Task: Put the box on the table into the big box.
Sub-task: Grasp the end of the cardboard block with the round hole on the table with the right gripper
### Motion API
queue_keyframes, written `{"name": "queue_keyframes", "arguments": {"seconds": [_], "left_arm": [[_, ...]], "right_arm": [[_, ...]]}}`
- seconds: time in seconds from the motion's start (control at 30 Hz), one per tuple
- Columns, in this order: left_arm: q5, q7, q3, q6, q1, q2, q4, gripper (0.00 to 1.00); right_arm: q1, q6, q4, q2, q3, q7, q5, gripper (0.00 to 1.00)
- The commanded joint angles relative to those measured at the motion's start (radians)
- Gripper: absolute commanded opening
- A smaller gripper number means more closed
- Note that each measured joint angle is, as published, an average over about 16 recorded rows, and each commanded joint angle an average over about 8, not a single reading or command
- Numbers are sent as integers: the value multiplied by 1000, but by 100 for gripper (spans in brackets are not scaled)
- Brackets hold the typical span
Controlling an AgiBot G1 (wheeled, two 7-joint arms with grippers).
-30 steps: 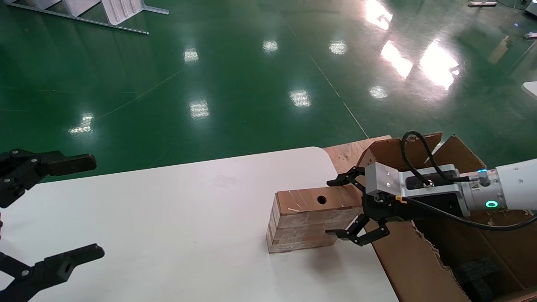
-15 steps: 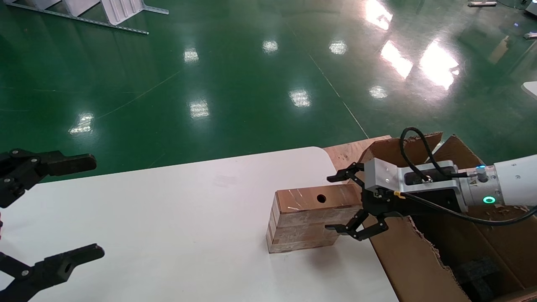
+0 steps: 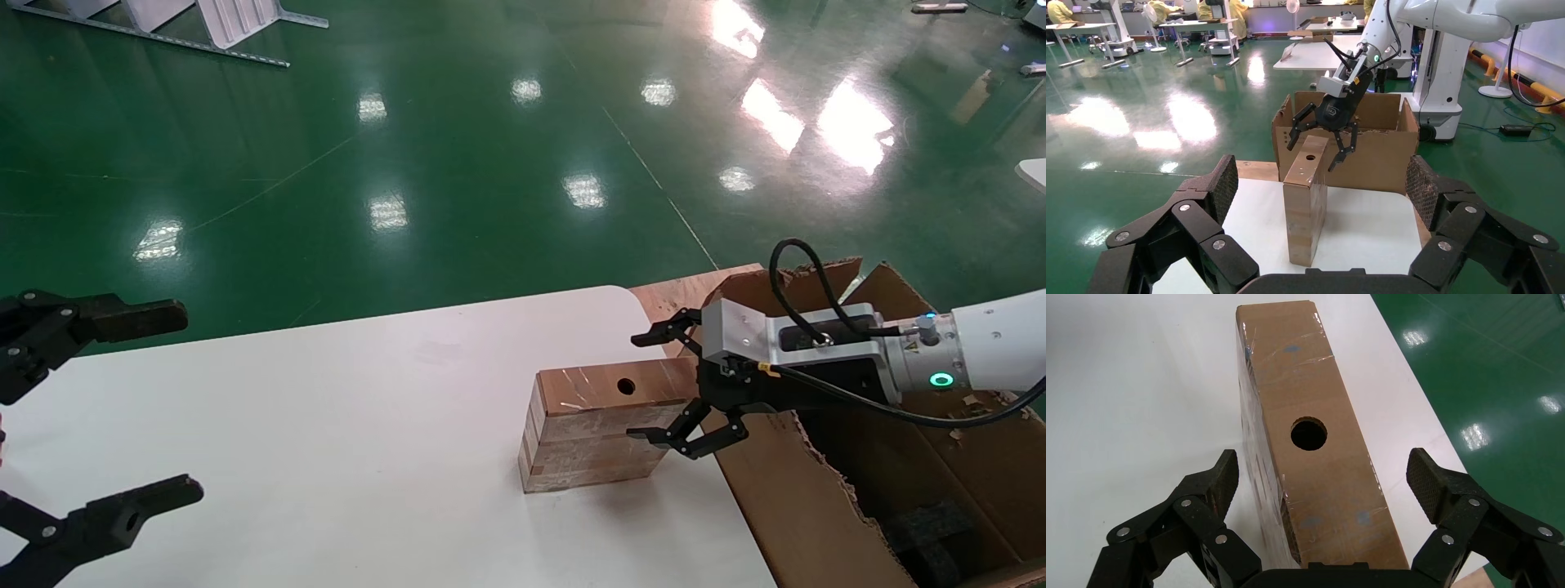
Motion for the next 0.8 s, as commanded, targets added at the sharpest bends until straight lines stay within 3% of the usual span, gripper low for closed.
{"name": "queue_keyframes", "arguments": {"seconds": [0.03,0.13,0.27,0.3,0.4,0.5,0.57,0.8], "left_arm": [[0,0,0,0,0,0,0,100],[0,0,0,0,0,0,0,100],[0,0,0,0,0,0,0,97],[0,0,0,0,0,0,0,90],[0,0,0,0,0,0,0,54],[0,0,0,0,0,0,0,16],[0,0,0,0,0,0,0,1],[0,0,0,0,0,0,0,0]], "right_arm": [[2,0,-3,-2,-1,1,-1,100],[3,-1,-5,-2,-1,2,-2,96],[3,-1,-5,-2,-2,1,-2,50],[3,-1,-4,-2,-2,1,-2,38],[3,-1,-3,-2,-2,0,-2,5],[2,-1,-2,-2,-2,0,-2,0],[2,-1,-2,-2,-2,0,-2,0],[2,-1,-1,-1,-1,-1,-2,0]]}}
